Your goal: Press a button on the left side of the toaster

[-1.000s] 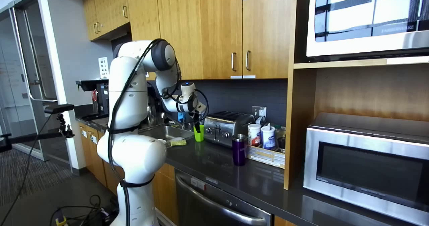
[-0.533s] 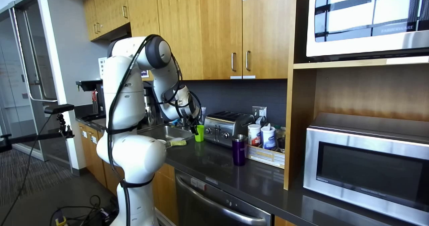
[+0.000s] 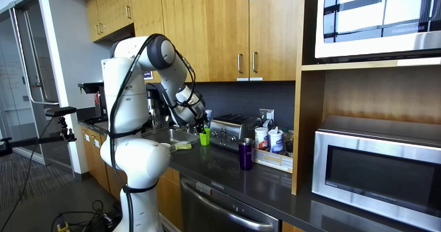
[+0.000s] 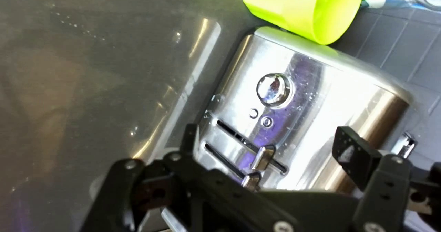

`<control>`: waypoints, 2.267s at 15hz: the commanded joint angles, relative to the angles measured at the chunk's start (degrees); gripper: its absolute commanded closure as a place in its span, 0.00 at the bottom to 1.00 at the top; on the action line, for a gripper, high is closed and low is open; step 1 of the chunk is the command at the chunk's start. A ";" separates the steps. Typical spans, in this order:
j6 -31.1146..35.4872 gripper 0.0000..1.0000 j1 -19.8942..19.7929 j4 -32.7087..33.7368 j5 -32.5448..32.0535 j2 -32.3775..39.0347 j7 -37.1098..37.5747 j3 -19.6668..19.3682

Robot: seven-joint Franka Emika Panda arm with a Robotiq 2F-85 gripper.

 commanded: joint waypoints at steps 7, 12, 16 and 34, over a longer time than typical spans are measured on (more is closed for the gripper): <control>0.08 0.00 -0.48 8.70 -10.43 2.63 13.94 -1.18; 0.85 0.00 0.12 7.86 -3.05 3.79 13.82 -1.43; 1.34 0.00 1.73 7.37 0.14 5.90 13.82 -2.57; 3.38 0.62 34.07 5.92 14.71 13.71 13.83 -32.46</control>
